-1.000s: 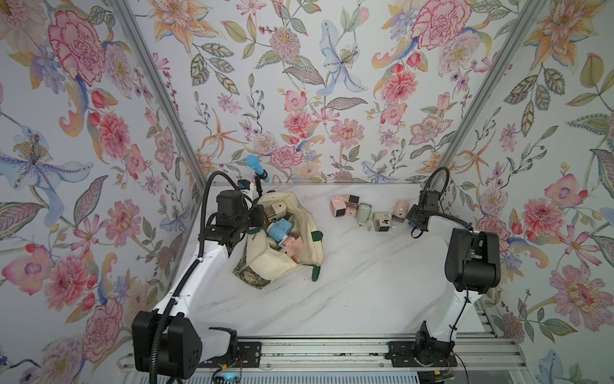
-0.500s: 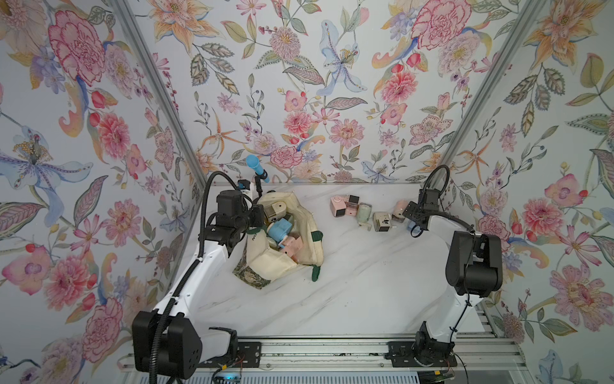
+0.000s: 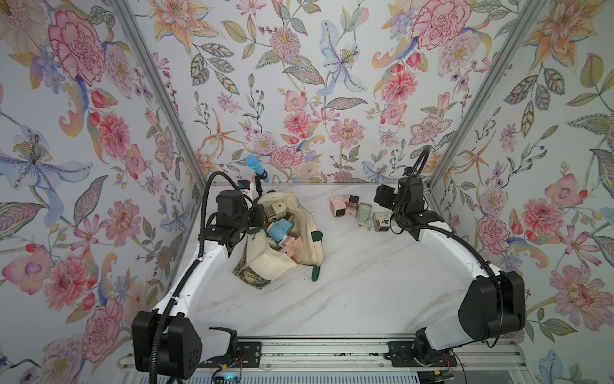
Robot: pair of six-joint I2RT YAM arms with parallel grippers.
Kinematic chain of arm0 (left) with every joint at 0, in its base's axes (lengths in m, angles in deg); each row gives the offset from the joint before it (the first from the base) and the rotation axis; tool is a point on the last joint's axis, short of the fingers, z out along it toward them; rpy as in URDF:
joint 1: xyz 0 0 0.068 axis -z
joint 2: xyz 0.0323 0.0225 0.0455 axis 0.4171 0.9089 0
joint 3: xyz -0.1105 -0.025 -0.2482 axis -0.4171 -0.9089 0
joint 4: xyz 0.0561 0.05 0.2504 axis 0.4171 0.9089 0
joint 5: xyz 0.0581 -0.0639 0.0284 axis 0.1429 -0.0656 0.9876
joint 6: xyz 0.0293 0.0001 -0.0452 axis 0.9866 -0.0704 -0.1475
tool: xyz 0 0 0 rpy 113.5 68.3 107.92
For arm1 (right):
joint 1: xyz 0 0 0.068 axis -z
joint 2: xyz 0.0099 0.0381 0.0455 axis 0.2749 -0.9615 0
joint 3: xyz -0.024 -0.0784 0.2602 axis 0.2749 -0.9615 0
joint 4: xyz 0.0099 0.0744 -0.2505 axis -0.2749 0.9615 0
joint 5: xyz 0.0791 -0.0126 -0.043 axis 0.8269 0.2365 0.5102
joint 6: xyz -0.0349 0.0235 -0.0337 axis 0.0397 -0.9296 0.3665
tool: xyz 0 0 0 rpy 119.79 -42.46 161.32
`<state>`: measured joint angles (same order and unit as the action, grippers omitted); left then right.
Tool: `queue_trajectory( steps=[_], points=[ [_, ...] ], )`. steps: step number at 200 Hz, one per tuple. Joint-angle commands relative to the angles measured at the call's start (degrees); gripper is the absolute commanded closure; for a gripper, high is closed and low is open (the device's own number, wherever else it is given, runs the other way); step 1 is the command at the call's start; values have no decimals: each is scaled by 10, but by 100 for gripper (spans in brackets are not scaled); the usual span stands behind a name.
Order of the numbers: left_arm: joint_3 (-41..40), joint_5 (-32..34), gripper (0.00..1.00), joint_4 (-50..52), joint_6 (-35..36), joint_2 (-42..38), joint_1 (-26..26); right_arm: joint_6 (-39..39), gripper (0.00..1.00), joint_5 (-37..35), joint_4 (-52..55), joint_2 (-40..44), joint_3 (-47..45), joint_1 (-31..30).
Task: Take out the pencil sharpeners from the tote bags
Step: Adjust the canvas bag at the center of the board.
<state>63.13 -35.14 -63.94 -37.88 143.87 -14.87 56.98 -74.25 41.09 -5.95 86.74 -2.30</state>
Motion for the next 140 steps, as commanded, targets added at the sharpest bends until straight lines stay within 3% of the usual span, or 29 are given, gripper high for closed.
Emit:
queue_trajectory(
  steps=[1,41,60,108,140],
  points=[
    [20,-20,100,-29,-1,-12,7,59,19,65,-18,24,-27,-70],
    [19,-19,100,-29,0,-13,9,151,19,114,-37,16,-55,-215],
    [19,-17,100,-28,1,-14,10,169,18,116,-39,-14,-53,-251],
    [20,-16,100,-27,3,-14,14,142,21,90,-47,-93,-42,-251],
    [19,-14,100,-26,4,-15,15,135,26,115,-48,-132,-25,-245]
  ],
)
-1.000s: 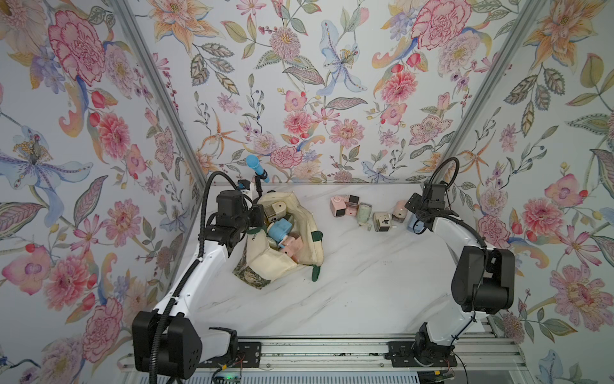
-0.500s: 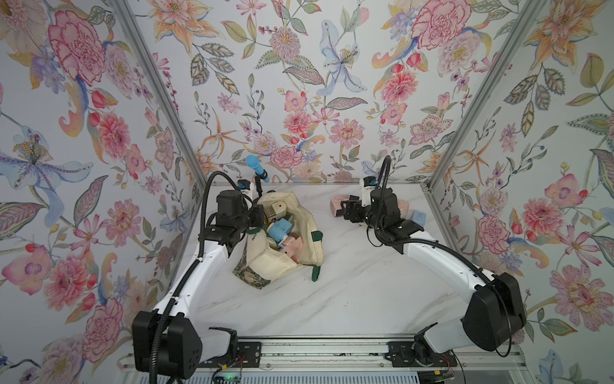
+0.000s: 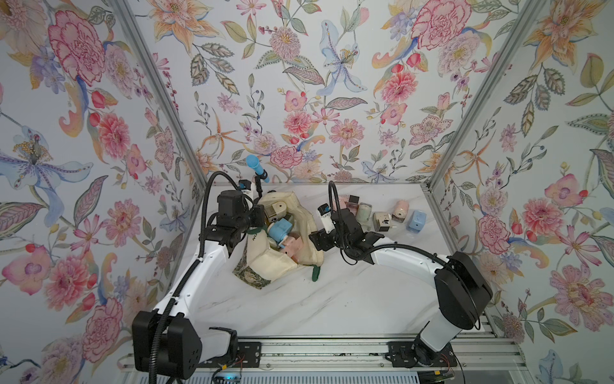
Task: Take out the pencil sharpeners from the tote bags
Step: Adjust the canvas bag at the center of the board.
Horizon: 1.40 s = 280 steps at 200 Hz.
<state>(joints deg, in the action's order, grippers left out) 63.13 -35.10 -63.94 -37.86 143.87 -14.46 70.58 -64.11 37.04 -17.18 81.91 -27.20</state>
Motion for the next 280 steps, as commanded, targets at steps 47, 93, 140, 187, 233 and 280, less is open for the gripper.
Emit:
queue_trajectory(
  steps=[47,93,140,187,233,280],
  points=[
    [17,-11,100,-26,5,-17,13,-14,60,101,-16,-64,39,1],
    [18,-5,100,-26,9,-20,13,-11,100,127,-21,-61,27,-9],
    [38,30,100,-34,10,9,-4,10,100,168,-33,-45,1,-55],
    [103,60,100,-73,-21,57,-5,65,100,180,-8,-62,19,-124],
    [112,80,100,-159,11,82,2,75,95,179,-8,-46,13,-132],
    [51,18,100,-221,13,47,5,20,54,119,-63,19,-48,-79]
  ],
)
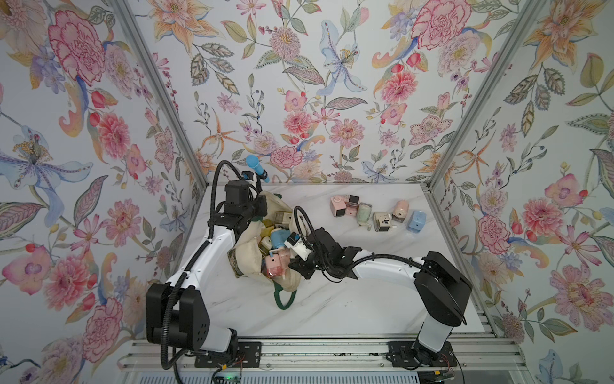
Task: Take out the pencil sharpeners from the tote bags
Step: Adjust the canvas bag at the center of the board, then pick up the pencil sharpener from the canvas bag.
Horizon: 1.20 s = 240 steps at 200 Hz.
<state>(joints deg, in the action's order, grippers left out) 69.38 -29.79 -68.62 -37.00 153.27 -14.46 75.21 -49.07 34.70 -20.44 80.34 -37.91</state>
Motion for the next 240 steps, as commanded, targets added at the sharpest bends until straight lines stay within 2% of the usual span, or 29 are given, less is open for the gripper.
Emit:
queue_trajectory(
  steps=[1,16,37,80,111,137,159,240],
  points=[
    [-14,-37,100,-177,4,-49,6,-27,52,-34,-41,54,-35,28],
    [-42,-46,100,-201,-6,-70,10,-30,44,-59,-61,87,-60,35],
    [-74,-39,100,-212,8,-91,18,-20,38,-98,-87,142,-91,31],
    [-104,-26,100,-213,34,-99,33,33,35,-151,-94,205,-106,-24],
    [-102,-17,100,-208,38,-97,35,24,32,-181,-92,208,-86,-69],
    [-87,-28,100,-189,26,-98,34,-52,29,-204,-74,164,-36,-77],
    [-87,-35,100,-188,11,-112,35,-101,27,-243,-8,100,42,-90],
    [-85,-29,100,-177,1,-125,35,-190,24,-383,97,-91,214,-107]
  ],
)
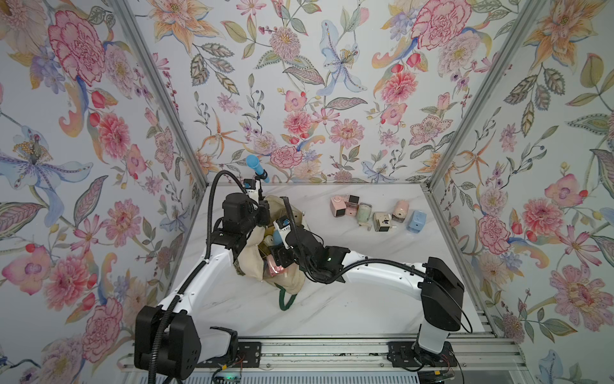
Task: Take out the pencil sharpeners from the tote bags
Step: Pick up the pencil sharpener from the canvas bag.
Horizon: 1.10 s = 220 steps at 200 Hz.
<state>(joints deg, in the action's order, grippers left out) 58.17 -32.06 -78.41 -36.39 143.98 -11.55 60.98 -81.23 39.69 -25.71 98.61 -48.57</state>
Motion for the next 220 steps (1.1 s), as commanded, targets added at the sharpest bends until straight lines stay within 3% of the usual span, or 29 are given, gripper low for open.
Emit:
queue_trajectory(
  steps=[1,44,61,98,141,174,220],
  points=[
    [27,-6,100,-79,-5,-32,5,-48,24,-62,47,-40,33,0],
    [31,-5,100,-74,-11,-32,5,-68,19,-145,64,-115,92,3],
    [31,-5,100,-74,-11,-34,5,-70,13,-174,74,-143,121,2],
    [32,-9,100,-73,-10,-36,6,-81,12,-237,141,-208,199,8],
    [32,-8,100,-71,-8,-35,6,-99,12,-251,191,-261,239,22],
    [31,-5,100,-69,-5,-36,5,-111,14,-214,236,-297,275,41],
    [34,-5,100,-67,-3,-34,5,-123,24,-210,238,-237,216,42]
  ],
)
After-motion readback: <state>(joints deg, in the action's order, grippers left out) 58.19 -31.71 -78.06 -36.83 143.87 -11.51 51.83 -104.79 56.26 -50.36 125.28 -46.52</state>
